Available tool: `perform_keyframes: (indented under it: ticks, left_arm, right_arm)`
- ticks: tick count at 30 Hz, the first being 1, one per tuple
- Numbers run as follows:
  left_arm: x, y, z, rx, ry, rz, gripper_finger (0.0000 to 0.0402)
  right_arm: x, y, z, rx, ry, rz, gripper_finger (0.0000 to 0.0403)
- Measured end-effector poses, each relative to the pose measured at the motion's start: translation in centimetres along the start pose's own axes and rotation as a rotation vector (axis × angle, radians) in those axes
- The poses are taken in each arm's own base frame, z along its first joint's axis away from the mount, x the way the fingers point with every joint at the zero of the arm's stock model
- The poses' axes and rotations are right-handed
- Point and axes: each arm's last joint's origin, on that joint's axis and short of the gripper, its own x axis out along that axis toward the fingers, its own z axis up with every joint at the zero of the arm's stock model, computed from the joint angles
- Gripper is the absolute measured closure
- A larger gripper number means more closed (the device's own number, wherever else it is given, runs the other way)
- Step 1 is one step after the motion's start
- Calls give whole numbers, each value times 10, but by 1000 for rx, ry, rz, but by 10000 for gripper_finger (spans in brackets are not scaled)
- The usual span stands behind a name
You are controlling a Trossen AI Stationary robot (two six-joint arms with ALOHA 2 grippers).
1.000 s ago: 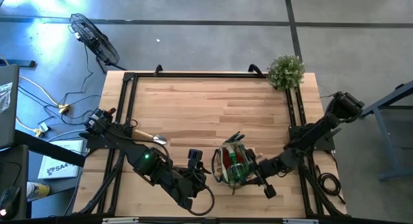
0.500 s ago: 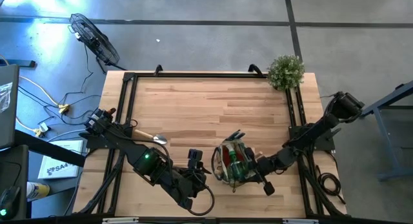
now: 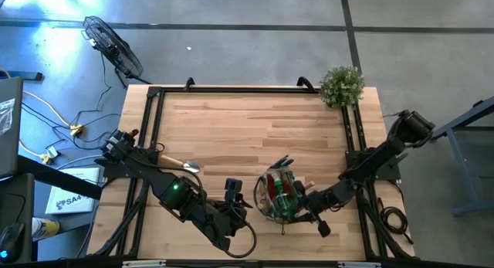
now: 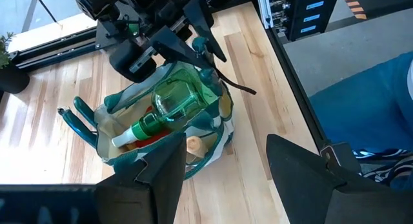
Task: Pick & Place Garden tools in Gardening bag
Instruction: Put the green shear scissors into the gardening bag
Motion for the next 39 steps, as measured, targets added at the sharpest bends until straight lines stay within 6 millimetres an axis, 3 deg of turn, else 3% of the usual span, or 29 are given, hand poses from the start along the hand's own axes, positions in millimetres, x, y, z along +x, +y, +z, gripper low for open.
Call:
perform_keyframes:
  ticks: [8, 23, 39]
  left_arm:
    - [0, 0, 0, 0, -1, 4, 193]
    - [0, 0, -1, 3, 7, 4, 193]
    - [0, 0, -1, 5, 12, 6, 193]
  right_arm:
    - [6, -1, -10, 26, 20, 17, 351]
    - [4, 8, -5, -40, -49, 73, 351]
    - [3, 15, -12, -18, 15, 127, 351]
